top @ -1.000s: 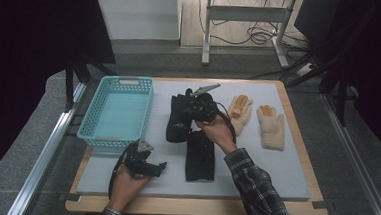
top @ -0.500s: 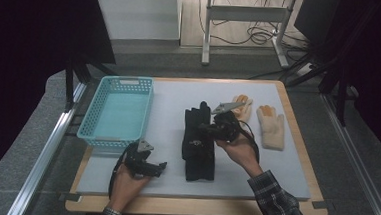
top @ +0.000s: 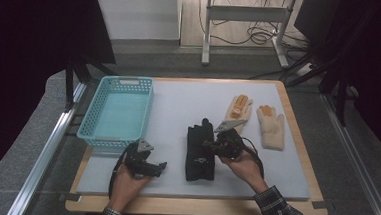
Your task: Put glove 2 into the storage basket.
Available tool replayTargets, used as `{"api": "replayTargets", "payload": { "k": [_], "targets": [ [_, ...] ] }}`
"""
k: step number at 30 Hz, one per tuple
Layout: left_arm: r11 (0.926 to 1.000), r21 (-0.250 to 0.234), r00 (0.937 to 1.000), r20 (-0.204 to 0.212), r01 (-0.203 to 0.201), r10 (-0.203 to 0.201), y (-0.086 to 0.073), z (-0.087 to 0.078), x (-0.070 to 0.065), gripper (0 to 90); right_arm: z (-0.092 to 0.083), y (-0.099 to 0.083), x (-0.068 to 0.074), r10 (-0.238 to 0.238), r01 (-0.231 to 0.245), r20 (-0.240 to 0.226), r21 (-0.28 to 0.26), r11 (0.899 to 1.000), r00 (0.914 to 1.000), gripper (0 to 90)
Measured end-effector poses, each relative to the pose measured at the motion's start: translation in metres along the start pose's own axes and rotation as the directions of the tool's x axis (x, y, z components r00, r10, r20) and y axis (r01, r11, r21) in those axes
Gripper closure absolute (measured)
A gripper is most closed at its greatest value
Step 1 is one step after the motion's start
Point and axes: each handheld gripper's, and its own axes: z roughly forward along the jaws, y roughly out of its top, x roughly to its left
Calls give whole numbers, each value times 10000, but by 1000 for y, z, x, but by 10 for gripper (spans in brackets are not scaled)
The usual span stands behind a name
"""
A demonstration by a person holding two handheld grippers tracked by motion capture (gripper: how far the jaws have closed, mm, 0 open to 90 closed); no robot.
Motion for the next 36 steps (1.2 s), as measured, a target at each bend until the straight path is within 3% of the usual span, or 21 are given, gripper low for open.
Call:
{"api": "replayTargets", "payload": {
  "k": [5, 10, 17, 21, 27, 29, 36],
  "targets": [
    [10000, 32, 10000, 4, -40, 40, 0, 0, 0, 38, 12, -8, -1, -142, 129, 417, 303, 9995, 9990, 864],
    [10000, -10, 10000, 6, 7, -7, 0, 0, 0, 38, 24, -18, 0, -82, 59, 499, 461, 9989, 9987, 741],
    [10000, -10, 10000, -4, 5, -5, 0, 0, 0, 37, 7, -14, -3, -210, 208, 1079, 25, 9998, 9939, 583],
    [10000, 84, 9998, -205, 48, -47, 0, 0, 0, 0, -6, -21, -14, 134, -114, 1152, -180, 9998, 9933, 515],
    [9998, 66, 9995, -240, 199, -197, 0, 1, 0, 0, -11, -35, -21, 361, -336, 1220, -232, 9992, 9919, 527],
    [9998, 72, 9995, -234, 201, -199, 0, 1, 0, 0, -14, -43, -22, 449, -428, 1046, -229, 9988, 9935, 646],
    [9998, 149, 9999, -45, 118, -117, 0, -1, 1, 7, -10, -59, -18, 492, -504, 551, 211, 9985, 9973, 829]
  ]
}}
